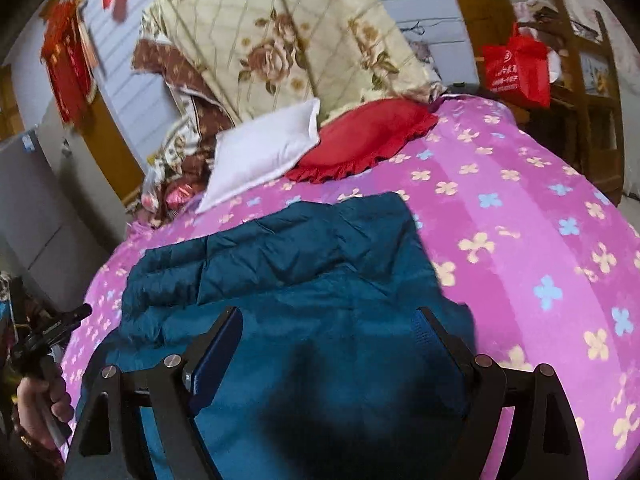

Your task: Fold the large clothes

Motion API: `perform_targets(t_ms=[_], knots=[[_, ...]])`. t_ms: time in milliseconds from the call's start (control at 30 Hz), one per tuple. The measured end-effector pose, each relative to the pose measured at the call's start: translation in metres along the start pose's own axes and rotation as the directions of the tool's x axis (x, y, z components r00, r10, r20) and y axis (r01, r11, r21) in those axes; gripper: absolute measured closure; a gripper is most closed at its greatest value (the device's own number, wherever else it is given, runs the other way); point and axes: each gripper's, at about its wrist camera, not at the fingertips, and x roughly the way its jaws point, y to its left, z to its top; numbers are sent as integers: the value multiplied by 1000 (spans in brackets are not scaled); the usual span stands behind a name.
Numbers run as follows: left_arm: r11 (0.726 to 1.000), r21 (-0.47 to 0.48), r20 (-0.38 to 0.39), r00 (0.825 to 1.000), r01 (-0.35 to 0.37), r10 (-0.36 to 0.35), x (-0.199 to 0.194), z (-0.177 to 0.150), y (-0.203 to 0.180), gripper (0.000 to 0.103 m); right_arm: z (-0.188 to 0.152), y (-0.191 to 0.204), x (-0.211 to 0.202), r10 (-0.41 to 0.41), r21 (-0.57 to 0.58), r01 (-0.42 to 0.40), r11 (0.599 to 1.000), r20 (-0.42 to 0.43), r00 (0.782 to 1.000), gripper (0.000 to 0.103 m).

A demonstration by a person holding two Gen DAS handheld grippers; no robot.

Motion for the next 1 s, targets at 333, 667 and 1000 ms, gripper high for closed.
perform_targets(t_ms=[333,667,1000], knots=[[950,186,-98,958,-250,271,96,-4,-25,27,14,-3,137,-107,-134,65,989,-335,936,12],[970,61,-134,961,-234,240,92,-16,-2,21,15,-8,141,-159,-164,115,980,-283,946,6],[988,145,27,998,46,-50,-49,-54,-52,21,-21,89,13,-51,-159,35,987,-95,994,9]])
